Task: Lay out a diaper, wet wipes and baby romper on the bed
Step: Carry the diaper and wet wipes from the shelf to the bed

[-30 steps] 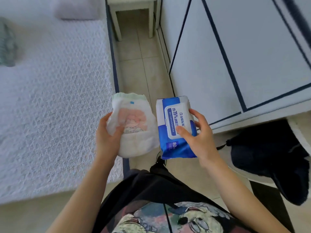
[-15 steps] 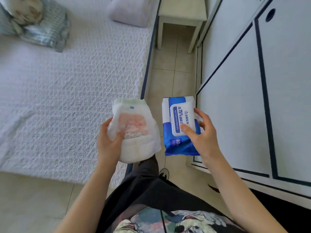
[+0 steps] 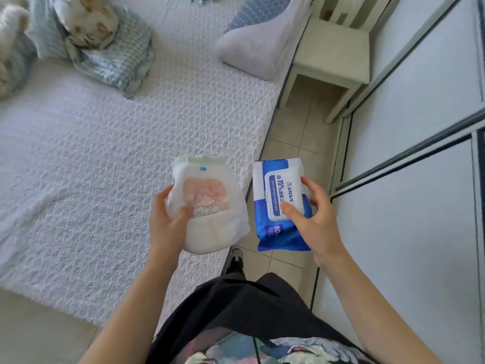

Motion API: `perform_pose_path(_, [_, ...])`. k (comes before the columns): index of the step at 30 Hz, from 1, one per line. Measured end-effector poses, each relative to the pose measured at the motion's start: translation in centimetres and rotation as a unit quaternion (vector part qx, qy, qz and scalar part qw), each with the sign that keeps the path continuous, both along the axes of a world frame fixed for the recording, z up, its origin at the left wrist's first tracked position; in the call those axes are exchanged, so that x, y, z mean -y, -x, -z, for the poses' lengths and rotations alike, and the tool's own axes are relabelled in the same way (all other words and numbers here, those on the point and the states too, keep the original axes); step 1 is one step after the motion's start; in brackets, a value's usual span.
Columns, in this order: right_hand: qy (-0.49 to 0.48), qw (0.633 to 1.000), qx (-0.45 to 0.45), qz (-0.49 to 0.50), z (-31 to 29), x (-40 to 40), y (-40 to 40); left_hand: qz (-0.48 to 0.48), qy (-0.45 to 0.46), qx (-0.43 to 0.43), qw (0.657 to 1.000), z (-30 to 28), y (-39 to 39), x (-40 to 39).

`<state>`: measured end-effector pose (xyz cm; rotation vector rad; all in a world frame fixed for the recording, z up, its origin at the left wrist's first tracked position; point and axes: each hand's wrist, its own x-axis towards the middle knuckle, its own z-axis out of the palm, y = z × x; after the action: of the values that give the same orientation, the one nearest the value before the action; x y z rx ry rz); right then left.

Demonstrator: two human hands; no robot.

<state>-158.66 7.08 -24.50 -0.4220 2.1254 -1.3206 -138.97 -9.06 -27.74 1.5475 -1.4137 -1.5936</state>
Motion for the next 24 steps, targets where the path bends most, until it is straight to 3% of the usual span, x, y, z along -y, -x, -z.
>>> perform_pose_path(15, [-0.029, 0.986, 0.016, -0.164, 2.2, 16.6, 9.0, -0.183, -0.045, -0.038, 0.981, 2.7, 4.0, 8.4])
perform_pose_path(24, [-0.065, 0.939, 0.016, -0.336, 4.7, 28.4, 19.1, -0.359, -0.105, -0.037, 0.927, 6.0, 12.2, 11.7])
